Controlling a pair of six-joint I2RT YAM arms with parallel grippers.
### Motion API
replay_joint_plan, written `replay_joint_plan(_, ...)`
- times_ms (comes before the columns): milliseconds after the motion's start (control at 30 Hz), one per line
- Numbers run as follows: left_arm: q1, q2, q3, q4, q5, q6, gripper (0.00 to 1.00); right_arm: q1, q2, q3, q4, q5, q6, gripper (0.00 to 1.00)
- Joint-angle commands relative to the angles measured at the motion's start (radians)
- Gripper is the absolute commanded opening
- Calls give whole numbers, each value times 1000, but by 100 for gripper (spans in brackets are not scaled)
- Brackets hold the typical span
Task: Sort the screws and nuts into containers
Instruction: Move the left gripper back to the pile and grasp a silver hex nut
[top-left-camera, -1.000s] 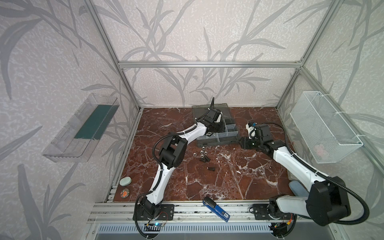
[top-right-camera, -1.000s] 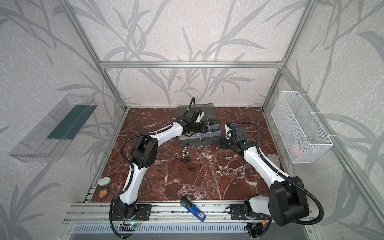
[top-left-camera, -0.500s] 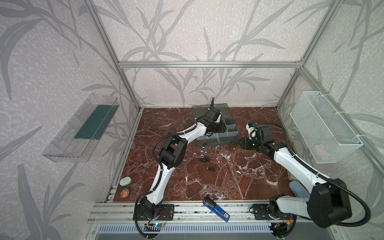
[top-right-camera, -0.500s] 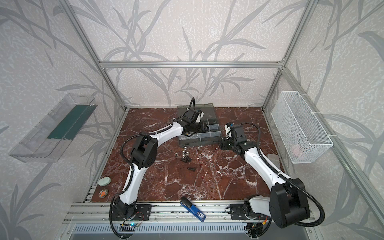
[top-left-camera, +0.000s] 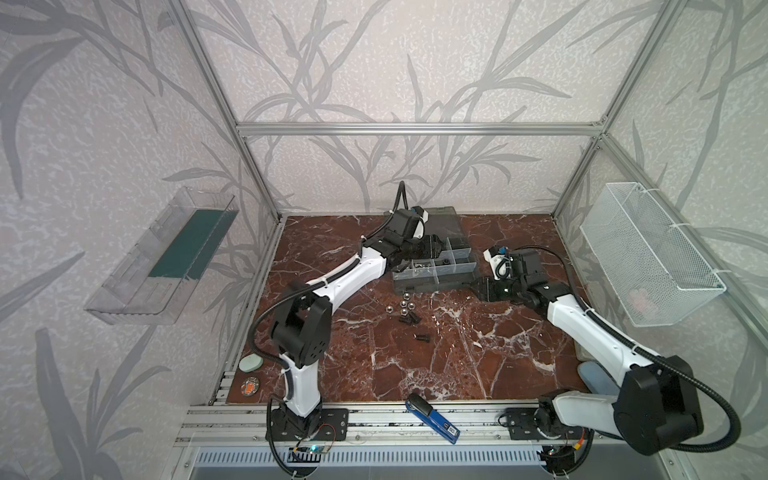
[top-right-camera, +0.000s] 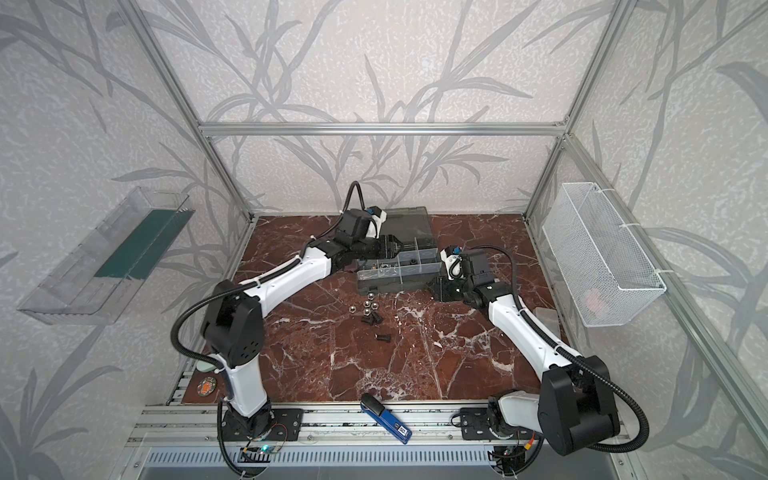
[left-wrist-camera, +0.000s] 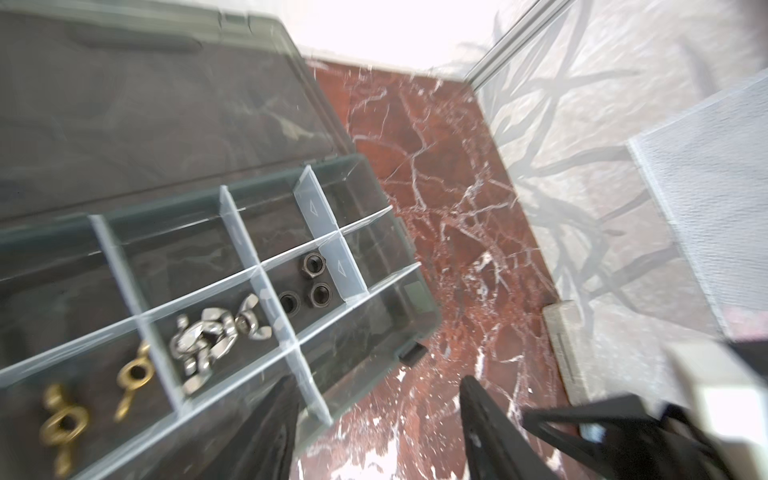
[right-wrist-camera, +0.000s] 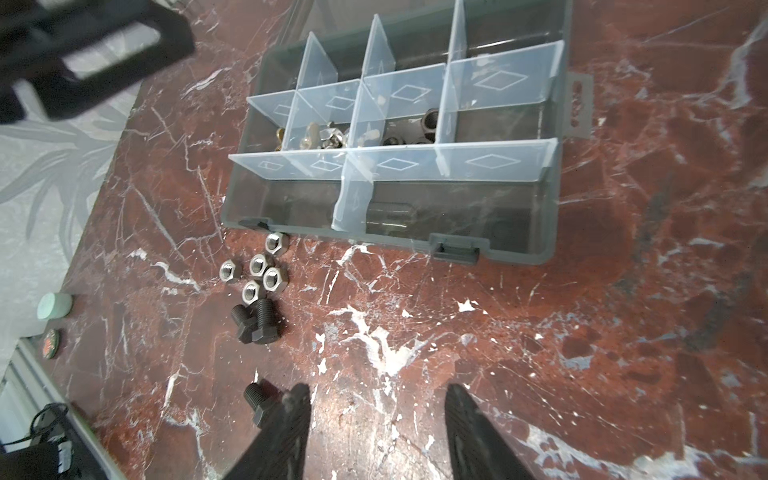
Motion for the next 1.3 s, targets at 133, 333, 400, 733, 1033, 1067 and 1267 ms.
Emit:
replay_joint_plan(133, 22, -191, -287, -14, -48, -61, 65, 87, 76, 39, 22, -31, -40, 54)
replay_joint_plan(333, 60, -340, -536, 17, -73, -160, 68, 204, 152, 70, 57, 56, -10, 54)
replay_joint_plan(400, 68, -399, -606, 11, -103, -184, 69, 250, 176, 81, 80, 99, 12, 54)
replay_joint_plan(733, 66, -419, -618, -303, -250, -98, 75, 349, 306, 177, 87, 214, 91, 54)
replay_joint_plan(1033, 29, -209, -478, -405, -277, -72, 71, 350, 302, 180, 66, 228, 78, 54)
replay_joint_plan(1067, 27, -197, -473, -401, -282, -77, 71, 350, 299, 179, 62, 231, 75, 54)
replay_joint_plan(1267, 22, -133, -437, -395, -307, -105, 69, 349, 287, 172, 56, 247, 64, 54)
